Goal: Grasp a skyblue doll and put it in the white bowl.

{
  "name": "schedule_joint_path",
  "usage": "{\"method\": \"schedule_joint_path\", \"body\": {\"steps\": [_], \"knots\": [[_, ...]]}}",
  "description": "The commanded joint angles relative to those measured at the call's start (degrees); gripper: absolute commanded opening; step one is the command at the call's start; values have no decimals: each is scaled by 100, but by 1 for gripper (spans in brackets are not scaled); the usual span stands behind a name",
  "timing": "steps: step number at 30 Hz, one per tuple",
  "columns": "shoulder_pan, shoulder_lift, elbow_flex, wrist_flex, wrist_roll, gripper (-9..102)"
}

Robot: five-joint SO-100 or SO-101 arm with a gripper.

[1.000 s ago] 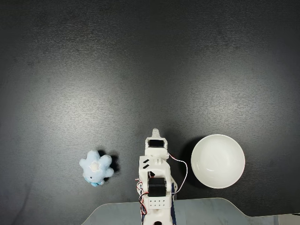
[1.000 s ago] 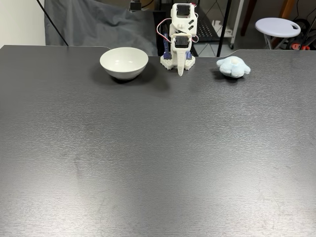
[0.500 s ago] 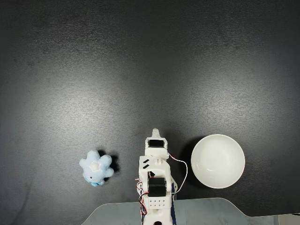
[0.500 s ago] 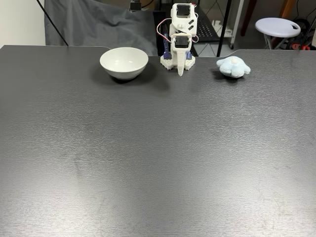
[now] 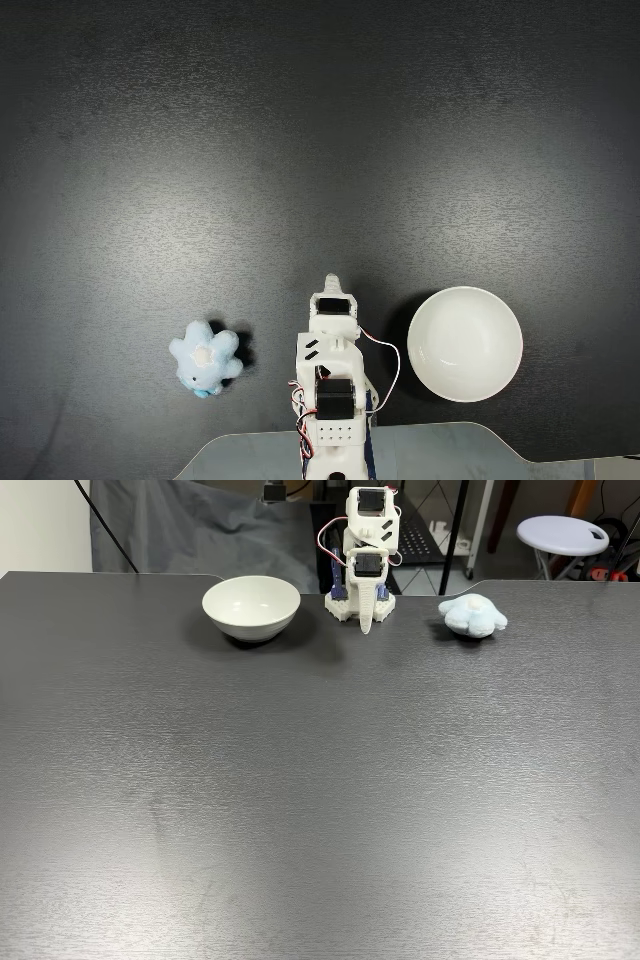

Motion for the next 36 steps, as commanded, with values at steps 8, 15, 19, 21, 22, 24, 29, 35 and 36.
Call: {"method": "schedule_joint_path", "body": {"steps": [8,15,19,21,22,24,29,35,36], "knots": [[-9,9,-290,-35,53,5],[62,-712,-88,-1942,62,5],[70,-1890,-149,-3384,0,5],[79,-2496,-193,-3894,-9,6],[35,-2751,-272,-4096,-9,6],[-9,-3190,-475,-4395,-9,6],[62,-3744,-914,-4447,-26,6],[-255,-3779,-1661,-3516,-580,6],[-439,-3797,-1775,-3164,-861,6]]}}
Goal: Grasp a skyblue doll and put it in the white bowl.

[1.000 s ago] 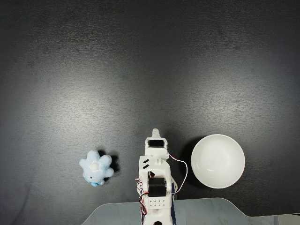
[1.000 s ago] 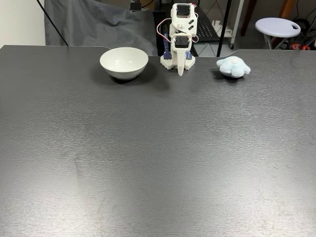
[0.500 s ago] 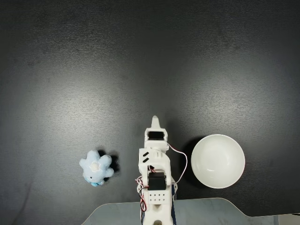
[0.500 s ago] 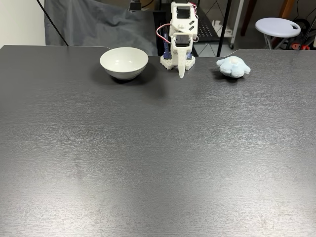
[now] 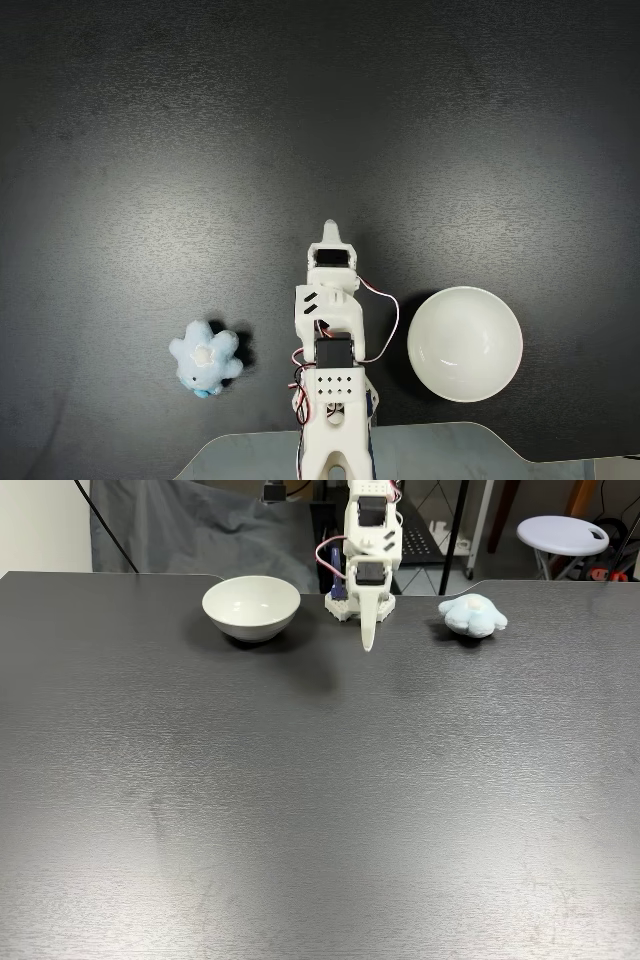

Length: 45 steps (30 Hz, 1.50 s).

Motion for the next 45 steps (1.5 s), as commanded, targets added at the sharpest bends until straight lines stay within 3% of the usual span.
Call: {"method": "schedule_joint_path", "body": {"steps": [1,7,17,23,27,35,45], "knots": [[-598,-62,-870,1002,-879,6],[-1485,-62,-1415,2654,-2479,6],[-1573,-316,-2373,3858,-3595,6],[-1556,-1389,-5739,4219,-3542,6],[-1670,-2039,-8235,4904,-3533,6],[-4210,-3472,-10591,6776,-3050,6],[-6583,-4518,-10582,6829,-2742,6]]}}
